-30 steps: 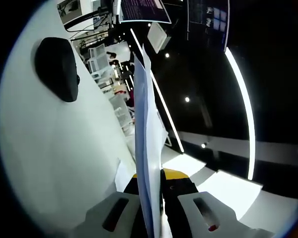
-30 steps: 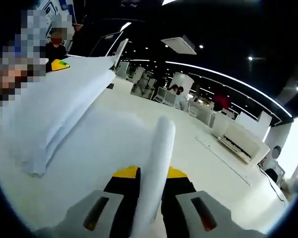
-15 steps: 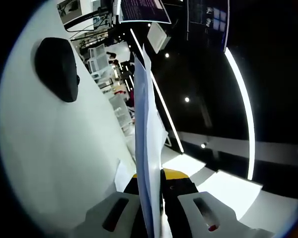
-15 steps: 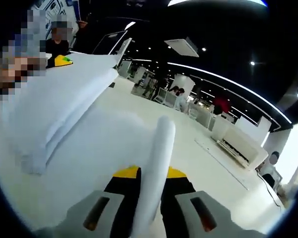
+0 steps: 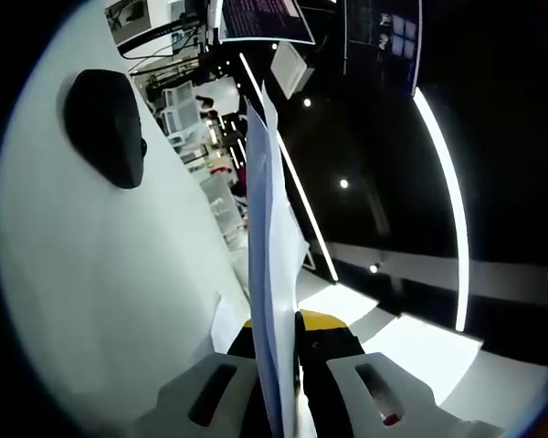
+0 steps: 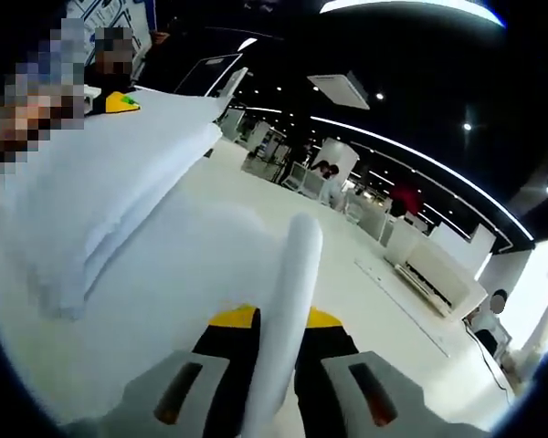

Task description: Organize the stack of printing papers by aligning and flattening the scattered papers on the table

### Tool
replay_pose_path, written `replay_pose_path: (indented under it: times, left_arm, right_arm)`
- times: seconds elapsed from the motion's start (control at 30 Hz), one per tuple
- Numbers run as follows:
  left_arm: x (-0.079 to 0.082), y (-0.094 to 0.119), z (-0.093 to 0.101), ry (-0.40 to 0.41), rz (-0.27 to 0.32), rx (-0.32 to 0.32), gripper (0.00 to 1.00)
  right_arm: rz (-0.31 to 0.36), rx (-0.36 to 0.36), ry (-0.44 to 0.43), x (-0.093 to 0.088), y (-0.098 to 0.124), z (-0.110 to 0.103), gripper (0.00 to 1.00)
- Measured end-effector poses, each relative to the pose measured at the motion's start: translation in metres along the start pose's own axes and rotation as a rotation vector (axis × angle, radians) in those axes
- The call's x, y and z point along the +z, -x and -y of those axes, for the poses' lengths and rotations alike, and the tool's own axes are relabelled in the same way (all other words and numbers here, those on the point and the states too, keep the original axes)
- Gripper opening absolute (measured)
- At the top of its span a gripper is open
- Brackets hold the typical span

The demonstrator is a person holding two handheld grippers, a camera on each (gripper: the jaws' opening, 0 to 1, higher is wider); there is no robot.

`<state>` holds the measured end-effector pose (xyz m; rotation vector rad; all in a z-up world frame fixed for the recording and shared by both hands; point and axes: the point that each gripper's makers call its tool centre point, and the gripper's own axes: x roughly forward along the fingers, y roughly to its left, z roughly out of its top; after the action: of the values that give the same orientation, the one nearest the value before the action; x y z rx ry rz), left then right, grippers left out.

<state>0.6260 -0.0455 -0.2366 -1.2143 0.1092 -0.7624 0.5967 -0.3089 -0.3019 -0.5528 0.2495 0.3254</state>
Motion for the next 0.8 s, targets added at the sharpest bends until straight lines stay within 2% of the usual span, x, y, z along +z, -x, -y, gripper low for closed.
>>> replay_pose_path:
  times: [0.8]
  left_arm:
    - [0.0002,0.0006,0.0002,0.001,0.002,-0.002,0.06]
  right_arm:
    - [-0.001,-0.005,0.01,0.0009,0.0014,-0.0014,0.09]
